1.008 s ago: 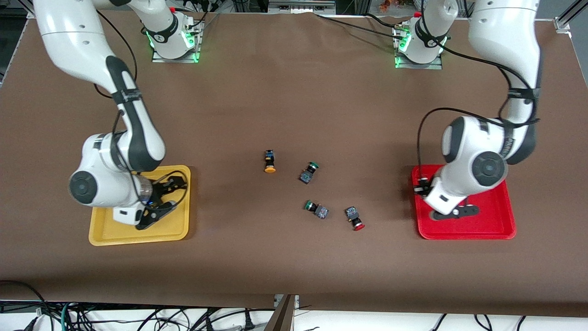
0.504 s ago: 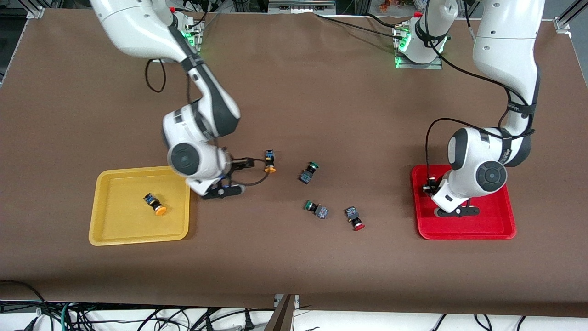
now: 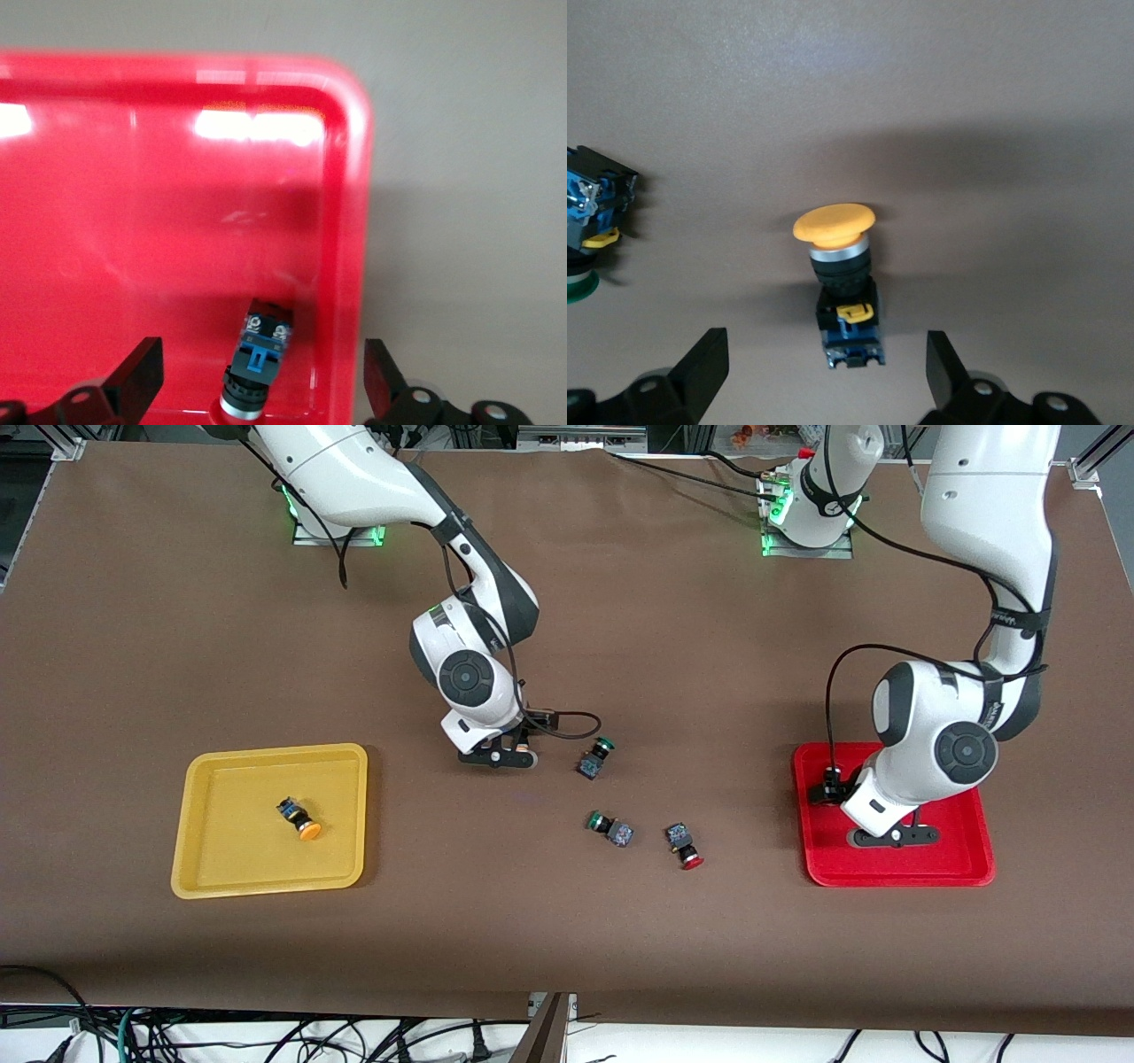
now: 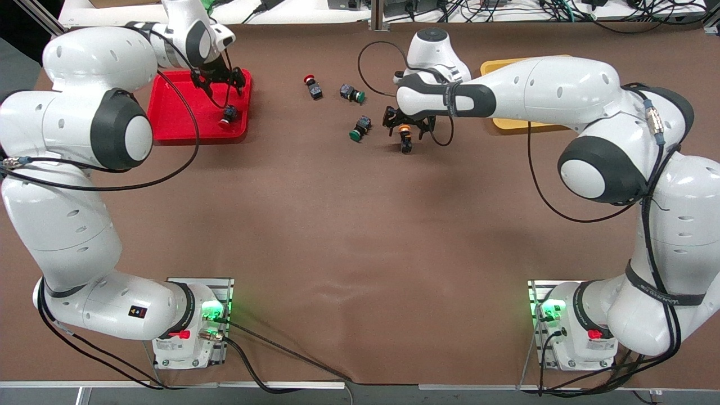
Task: Place red and yellow buttons in trays
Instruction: 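Drop the red button in the red tray while the right gripper grasps yellow, then set the yellow button in the yellow tray while the left gripper grasps red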
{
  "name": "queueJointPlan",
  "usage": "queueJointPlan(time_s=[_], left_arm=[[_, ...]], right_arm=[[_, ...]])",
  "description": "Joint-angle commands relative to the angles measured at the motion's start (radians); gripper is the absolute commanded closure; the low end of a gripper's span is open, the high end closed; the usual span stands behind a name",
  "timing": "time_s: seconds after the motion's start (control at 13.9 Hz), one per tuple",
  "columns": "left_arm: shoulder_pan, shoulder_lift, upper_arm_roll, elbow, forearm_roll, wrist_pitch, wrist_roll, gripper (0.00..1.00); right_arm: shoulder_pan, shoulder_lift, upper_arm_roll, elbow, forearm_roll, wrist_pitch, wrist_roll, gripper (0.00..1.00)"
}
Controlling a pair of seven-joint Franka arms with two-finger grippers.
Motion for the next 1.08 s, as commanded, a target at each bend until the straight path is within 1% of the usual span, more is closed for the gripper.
queueJointPlan(time_s=[0.0,0.07,0.22,0.29,0.36,0.43,0.5,0.58,0.65,0.72,0.79,0.86,1.01], left_arm=[[-0.014,-0.033,-0.044,0.053,-0.003,-0.015,-0.005,0.0],[-0.022,-0.029,-0.067,0.09,-0.003,-0.015,-0.015,0.0],[-0.025,0.016,-0.109,0.179,-0.011,-0.012,-0.128,0.0],[-0.048,0.049,-0.116,0.228,-0.013,-0.012,-0.214,0.0],[-0.084,0.092,-0.115,0.276,-0.011,-0.012,-0.298,0.0],[-0.109,0.14,-0.115,0.316,-0.005,-0.007,-0.372,0.0],[-0.135,0.178,-0.113,0.342,0.0,0.006,-0.426,0.0],[-0.153,0.209,-0.112,0.359,0.001,0.037,-0.471,0.0],[-0.173,0.235,-0.113,0.359,0.0,0.083,-0.527,0.0],[-0.204,0.264,-0.11,0.359,0.003,0.135,-0.586,0.0],[-0.233,0.293,-0.106,0.358,0.006,0.182,-0.636,0.0],[-0.253,0.309,-0.092,0.354,0.015,0.207,-0.676,0.0],[-0.266,0.309,-0.08,0.344,0.085,0.209,-0.684,0.0]], right_arm=[[0.034,0.008,-0.008,-0.032,0.015,0.077,0.039,0.07],[0.04,0.011,-0.008,-0.044,0.012,0.1,0.039,0.15],[0.035,0.011,-0.01,-0.05,0.009,0.102,0.03,0.44],[0.032,0.01,-0.013,-0.05,0.006,0.096,0.025,0.63],[0.032,0.007,-0.016,-0.053,0.006,0.094,0.012,0.79],[0.031,0.004,-0.019,-0.056,0.006,0.091,-0.005,0.92],[0.029,-0.002,-0.025,-0.056,0.006,0.085,-0.019,1.0],[0.031,-0.024,-0.048,-0.053,0.005,0.057,-0.037,1.0],[0.031,-0.047,-0.072,-0.044,-0.001,-0.01,-0.074,1.0],[0.031,-0.082,-0.101,-0.044,-0.006,-0.07,-0.132,1.0],[0.031,-0.105,-0.141,-0.044,-0.008,-0.119,-0.237,1.0],[0.031,-0.124,-0.195,-0.044,-0.008,-0.16,-0.34,1.0],[0.031,-0.127,-0.311,-0.046,-0.008,-0.21,-0.582,1.0]])
